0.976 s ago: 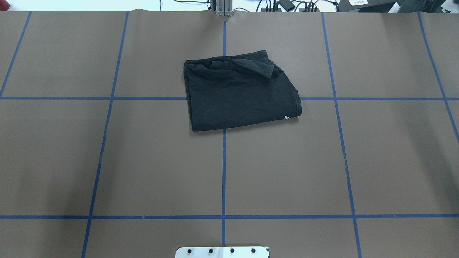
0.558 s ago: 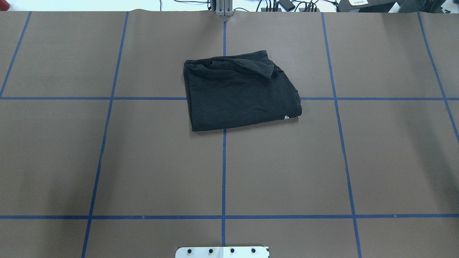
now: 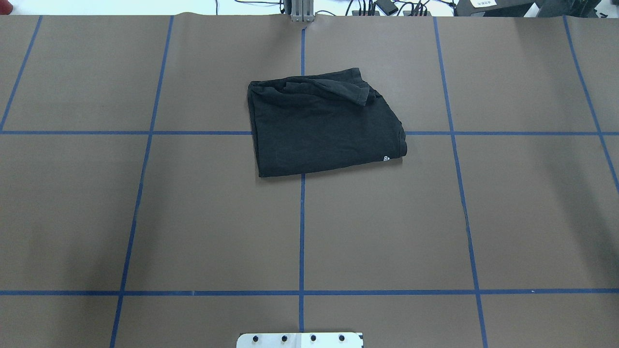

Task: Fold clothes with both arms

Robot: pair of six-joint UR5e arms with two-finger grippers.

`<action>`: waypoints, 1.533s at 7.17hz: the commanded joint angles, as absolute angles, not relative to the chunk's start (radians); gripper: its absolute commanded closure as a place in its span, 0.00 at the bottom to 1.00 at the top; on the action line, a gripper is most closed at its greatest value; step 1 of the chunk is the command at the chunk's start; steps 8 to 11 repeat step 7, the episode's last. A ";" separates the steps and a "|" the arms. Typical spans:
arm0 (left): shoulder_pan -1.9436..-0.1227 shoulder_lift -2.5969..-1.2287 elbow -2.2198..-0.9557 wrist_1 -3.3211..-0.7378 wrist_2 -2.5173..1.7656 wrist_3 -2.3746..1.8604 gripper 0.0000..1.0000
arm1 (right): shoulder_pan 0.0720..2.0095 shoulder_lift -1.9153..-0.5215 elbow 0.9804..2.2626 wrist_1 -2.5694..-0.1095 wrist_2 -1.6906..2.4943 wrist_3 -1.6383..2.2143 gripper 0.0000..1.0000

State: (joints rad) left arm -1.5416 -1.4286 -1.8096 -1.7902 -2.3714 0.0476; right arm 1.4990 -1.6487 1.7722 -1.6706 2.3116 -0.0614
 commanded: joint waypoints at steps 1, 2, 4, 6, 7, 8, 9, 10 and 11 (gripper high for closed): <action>-1.542 -1.425 -1.822 -1.790 -2.372 0.048 0.00 | 1.499 -1.647 1.767 -1.671 2.312 -0.061 0.00; -1.542 -1.424 -1.838 -1.789 -2.370 0.048 0.00 | 1.500 -1.649 1.766 -1.671 2.313 -0.060 0.00; -1.542 -1.424 -1.836 -1.789 -2.370 0.046 0.00 | 1.499 -1.649 1.766 -1.671 2.318 -0.060 0.00; -1.542 -1.425 -1.841 -1.787 -2.370 0.046 0.00 | 1.499 -1.651 1.767 -1.671 2.321 -0.060 0.00; -1.542 -1.425 -1.842 -1.787 -2.370 0.046 0.00 | 1.500 -1.651 1.767 -1.671 2.324 -0.060 0.00; -1.542 -1.425 -1.842 -1.787 -2.370 0.046 0.00 | 1.500 -1.651 1.767 -1.671 2.324 -0.060 0.00; -1.542 -1.425 -1.842 -1.787 -2.370 0.046 0.00 | 1.500 -1.651 1.767 -1.671 2.324 -0.060 0.00; -1.542 -1.425 -1.842 -1.787 -2.370 0.046 0.00 | 1.500 -1.651 1.767 -1.671 2.324 -0.060 0.00; -1.542 -1.425 -1.842 -1.787 -2.370 0.046 0.00 | 1.500 -1.651 1.767 -1.671 2.324 -0.060 0.00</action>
